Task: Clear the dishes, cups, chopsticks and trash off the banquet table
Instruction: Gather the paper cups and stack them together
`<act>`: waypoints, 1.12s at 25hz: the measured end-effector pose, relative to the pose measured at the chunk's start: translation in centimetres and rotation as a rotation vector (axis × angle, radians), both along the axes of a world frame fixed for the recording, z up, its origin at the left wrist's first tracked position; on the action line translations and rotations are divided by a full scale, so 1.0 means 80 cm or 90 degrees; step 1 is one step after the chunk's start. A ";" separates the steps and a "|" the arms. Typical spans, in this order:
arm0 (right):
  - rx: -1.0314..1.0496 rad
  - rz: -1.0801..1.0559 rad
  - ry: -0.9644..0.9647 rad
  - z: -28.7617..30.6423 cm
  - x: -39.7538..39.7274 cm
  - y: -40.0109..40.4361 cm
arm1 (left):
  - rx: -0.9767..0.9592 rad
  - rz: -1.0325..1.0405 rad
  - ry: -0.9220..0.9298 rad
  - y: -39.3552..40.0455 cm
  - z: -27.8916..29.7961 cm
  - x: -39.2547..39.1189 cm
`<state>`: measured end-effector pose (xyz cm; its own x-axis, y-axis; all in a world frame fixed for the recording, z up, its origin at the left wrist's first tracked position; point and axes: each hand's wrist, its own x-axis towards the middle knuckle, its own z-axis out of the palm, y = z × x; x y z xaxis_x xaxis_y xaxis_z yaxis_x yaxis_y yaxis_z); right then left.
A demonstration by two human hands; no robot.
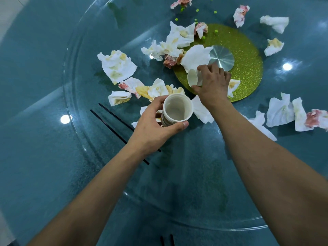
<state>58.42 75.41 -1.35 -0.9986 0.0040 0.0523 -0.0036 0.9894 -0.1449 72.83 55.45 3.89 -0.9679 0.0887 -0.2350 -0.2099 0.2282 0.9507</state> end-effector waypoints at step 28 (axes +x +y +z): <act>-0.647 -0.056 0.111 0.075 0.148 0.006 | -0.003 -0.006 0.032 0.020 0.003 0.035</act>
<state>70.23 75.89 4.63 -0.9715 0.1995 0.1278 -0.0386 0.3987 -0.9163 75.64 57.07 4.12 -0.9777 0.0967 -0.1865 -0.1597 0.2344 0.9589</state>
